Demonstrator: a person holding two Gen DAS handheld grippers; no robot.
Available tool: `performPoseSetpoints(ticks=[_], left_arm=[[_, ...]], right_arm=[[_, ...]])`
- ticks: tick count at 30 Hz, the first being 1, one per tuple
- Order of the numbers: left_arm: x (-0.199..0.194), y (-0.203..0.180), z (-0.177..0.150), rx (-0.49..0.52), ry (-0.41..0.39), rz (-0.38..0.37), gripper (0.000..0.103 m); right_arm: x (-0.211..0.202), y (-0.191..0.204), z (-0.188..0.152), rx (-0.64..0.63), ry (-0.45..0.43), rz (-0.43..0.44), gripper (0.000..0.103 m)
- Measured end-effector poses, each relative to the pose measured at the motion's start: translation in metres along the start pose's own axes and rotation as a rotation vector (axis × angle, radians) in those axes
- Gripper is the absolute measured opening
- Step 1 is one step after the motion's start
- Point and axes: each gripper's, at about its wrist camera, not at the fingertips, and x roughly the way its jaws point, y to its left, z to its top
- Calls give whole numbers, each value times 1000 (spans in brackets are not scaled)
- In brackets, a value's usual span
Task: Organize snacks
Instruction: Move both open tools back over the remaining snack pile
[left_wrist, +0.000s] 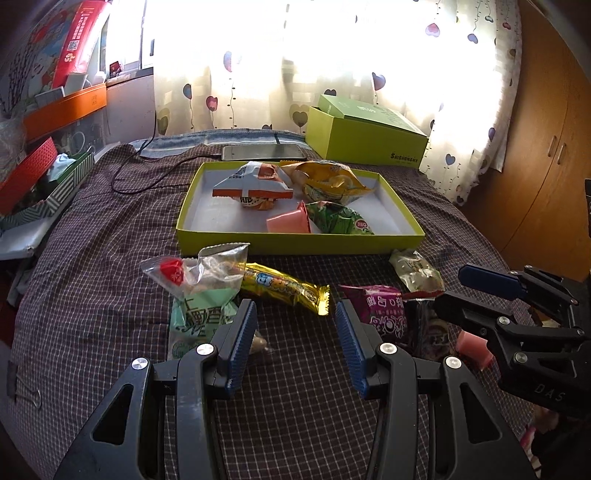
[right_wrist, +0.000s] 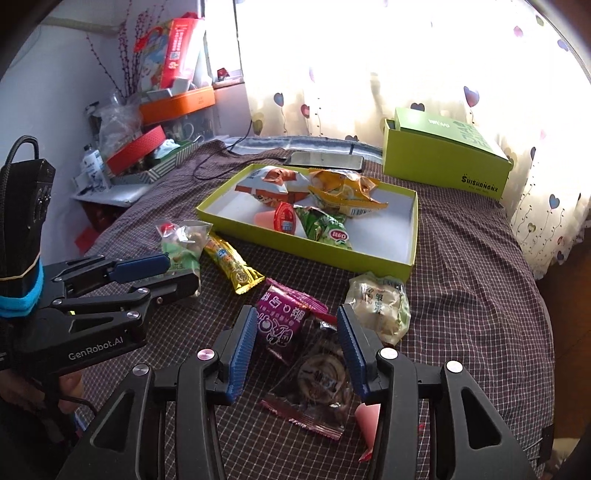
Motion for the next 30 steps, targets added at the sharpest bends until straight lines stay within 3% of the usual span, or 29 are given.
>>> performPoseSetpoints(ticks=[12, 30], left_arm=[[-12, -1, -22, 4, 20, -1, 46], [-20, 15, -25, -30, 4, 7, 46]], right_arm=[[-10, 4, -17, 6, 8, -2, 44], [-12, -14, -23, 59, 13, -30, 44]])
